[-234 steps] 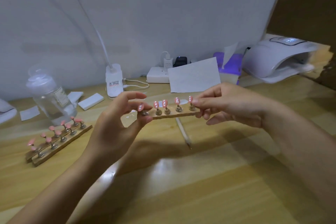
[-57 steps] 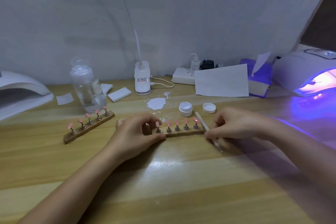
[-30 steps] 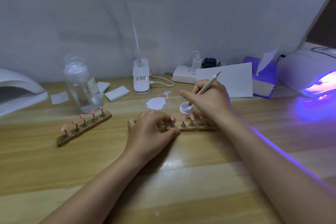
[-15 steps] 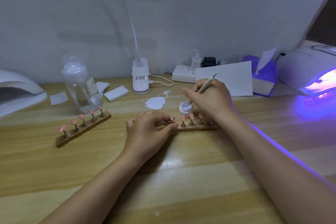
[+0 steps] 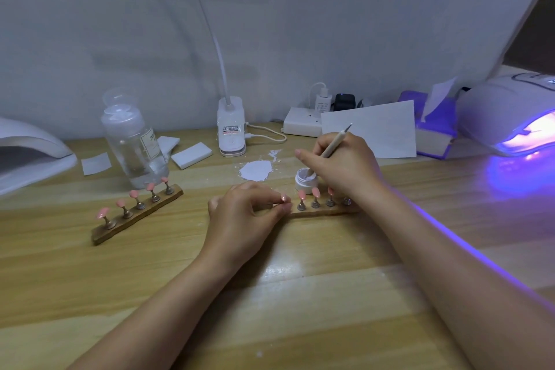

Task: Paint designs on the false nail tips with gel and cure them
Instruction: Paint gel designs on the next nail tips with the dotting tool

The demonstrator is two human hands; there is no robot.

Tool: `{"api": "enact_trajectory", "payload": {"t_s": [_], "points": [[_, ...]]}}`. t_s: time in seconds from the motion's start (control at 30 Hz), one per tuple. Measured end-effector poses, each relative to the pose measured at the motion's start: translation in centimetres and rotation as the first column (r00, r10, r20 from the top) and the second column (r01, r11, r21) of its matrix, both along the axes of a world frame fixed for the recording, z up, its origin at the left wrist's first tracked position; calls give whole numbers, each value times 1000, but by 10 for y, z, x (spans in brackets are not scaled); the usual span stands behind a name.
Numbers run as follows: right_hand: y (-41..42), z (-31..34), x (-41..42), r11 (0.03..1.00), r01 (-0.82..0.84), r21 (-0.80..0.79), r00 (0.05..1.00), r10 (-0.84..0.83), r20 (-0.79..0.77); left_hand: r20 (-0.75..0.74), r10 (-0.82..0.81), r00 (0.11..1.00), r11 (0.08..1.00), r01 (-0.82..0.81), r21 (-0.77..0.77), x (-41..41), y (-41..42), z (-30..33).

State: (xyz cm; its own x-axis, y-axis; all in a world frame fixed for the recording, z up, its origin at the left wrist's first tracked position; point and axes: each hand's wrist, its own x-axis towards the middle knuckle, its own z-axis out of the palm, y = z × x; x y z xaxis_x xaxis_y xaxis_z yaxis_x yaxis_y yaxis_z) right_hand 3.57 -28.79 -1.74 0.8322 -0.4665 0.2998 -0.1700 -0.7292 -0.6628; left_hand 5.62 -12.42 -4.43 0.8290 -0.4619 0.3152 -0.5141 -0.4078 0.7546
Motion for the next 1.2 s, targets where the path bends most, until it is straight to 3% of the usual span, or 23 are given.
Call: {"api": "enact_trajectory", "payload": {"t_s": [0.47, 0.6, 0.7, 0.83, 1.07, 1.2], "points": [[4, -2, -1, 1000, -18, -25, 1000, 18, 1, 70, -67, 995, 989, 76, -131, 1, 1, -7], [10, 13, -9, 979, -30, 201, 977, -14, 213, 25, -126, 992, 970, 128, -208, -1, 3, -6], [17, 28, -20, 900, -191, 392, 921, 26, 389, 20, -160, 987, 956, 160, -246, -3, 3, -3], [33, 13, -41, 757, -302, 580, 909, 45, 414, 41, -247, 968, 940, 249, -232, -5, 1, 3], [42, -20, -60, 686, -381, 620, 854, 4, 521, -68, -318, 946, 920, 290, -265, -16, -1, -7], [43, -25, -57, 711, -393, 584, 855, 48, 517, -64, -309, 949, 928, 286, -239, -14, -1, -8]]}}
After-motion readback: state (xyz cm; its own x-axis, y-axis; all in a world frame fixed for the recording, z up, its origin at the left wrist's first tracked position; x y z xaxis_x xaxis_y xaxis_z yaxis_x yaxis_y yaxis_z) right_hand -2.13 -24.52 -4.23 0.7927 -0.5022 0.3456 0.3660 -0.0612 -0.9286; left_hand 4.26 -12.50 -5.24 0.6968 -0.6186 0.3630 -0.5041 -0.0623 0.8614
